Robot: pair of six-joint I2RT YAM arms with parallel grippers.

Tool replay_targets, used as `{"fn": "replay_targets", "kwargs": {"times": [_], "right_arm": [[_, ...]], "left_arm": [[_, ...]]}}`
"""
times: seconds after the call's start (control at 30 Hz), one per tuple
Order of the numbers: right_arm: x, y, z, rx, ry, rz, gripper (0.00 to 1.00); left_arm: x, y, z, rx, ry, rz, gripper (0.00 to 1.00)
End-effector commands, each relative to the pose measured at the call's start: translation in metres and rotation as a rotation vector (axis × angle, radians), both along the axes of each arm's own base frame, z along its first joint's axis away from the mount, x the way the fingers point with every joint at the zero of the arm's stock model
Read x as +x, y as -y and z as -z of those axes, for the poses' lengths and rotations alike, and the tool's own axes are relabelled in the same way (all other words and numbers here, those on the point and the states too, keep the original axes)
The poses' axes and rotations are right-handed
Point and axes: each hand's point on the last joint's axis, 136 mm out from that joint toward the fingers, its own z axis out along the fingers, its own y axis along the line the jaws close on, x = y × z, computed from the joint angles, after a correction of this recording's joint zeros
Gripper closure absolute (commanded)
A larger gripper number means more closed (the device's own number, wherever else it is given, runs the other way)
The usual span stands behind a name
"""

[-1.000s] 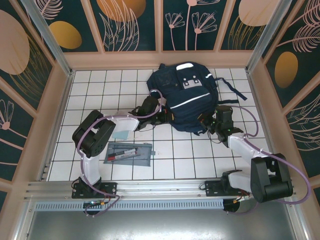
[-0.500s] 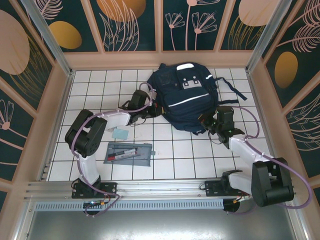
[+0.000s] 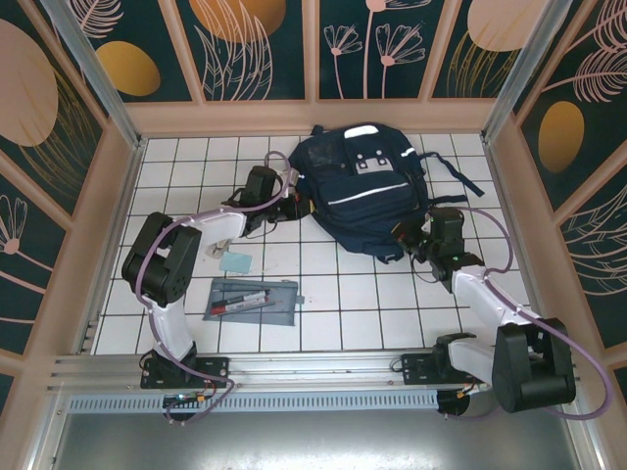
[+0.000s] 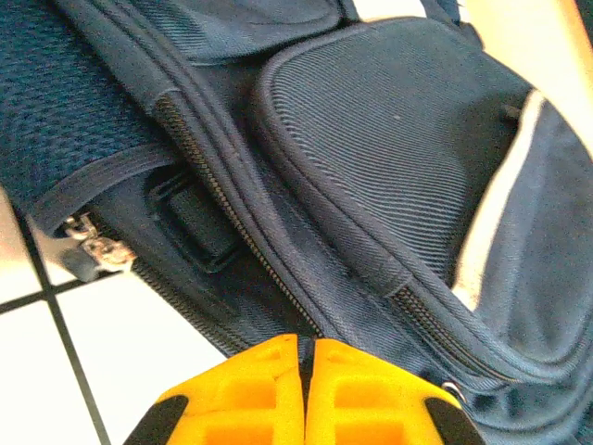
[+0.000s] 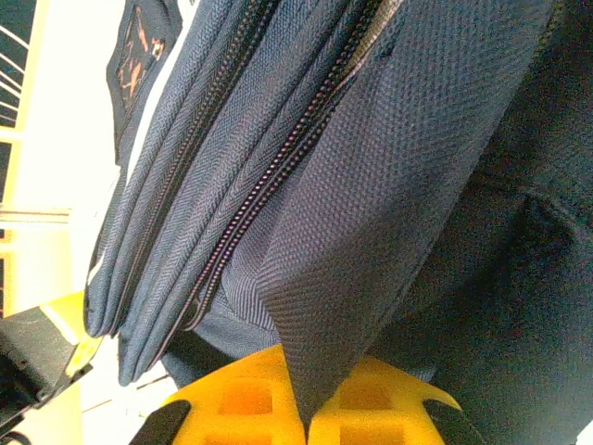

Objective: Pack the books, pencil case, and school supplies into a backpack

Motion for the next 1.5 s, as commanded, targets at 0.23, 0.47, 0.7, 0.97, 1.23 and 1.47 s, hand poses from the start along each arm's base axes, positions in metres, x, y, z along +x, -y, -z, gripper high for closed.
{"fn": "replay_targets", "kwargs": {"times": [0.23, 0.47, 0.7, 0.97, 1.23, 1.47], "right_arm": [[0.03, 0.038, -0.026, -0.113, 0.069, 0.109, 0.77], [0.025, 0.016, -0.098, -0.007, 0.162, 0.023, 0.29], [0.008, -0.037, -0.094, 0.201, 0.121, -0.118, 0.26], [-0.002, -0.078, -0.086, 0.263, 0.067, -0.206, 0.24], [0.004, -0.087, -0.055, 0.301, -0.005, -0.214, 0.23], [-0.008, -0.081, -0.036, 0.306, -0.05, -0.18, 0.23]], "left_arm": [[-0.051, 0.021, -0.085, -0.189, 0.075, 0.17, 1.0], [-0.051, 0.058, -0.118, -0.323, 0.102, 0.161, 1.0], [-0.038, 0.082, -0.12, -0.361, 0.104, 0.146, 1.0], [-0.025, 0.089, -0.108, -0.395, 0.078, 0.088, 1.0], [-0.026, 0.087, -0.124, -0.427, 0.109, 0.071, 1.0], [-0.021, 0.087, -0.116, -0.426, 0.094, 0.053, 1.0]]}}
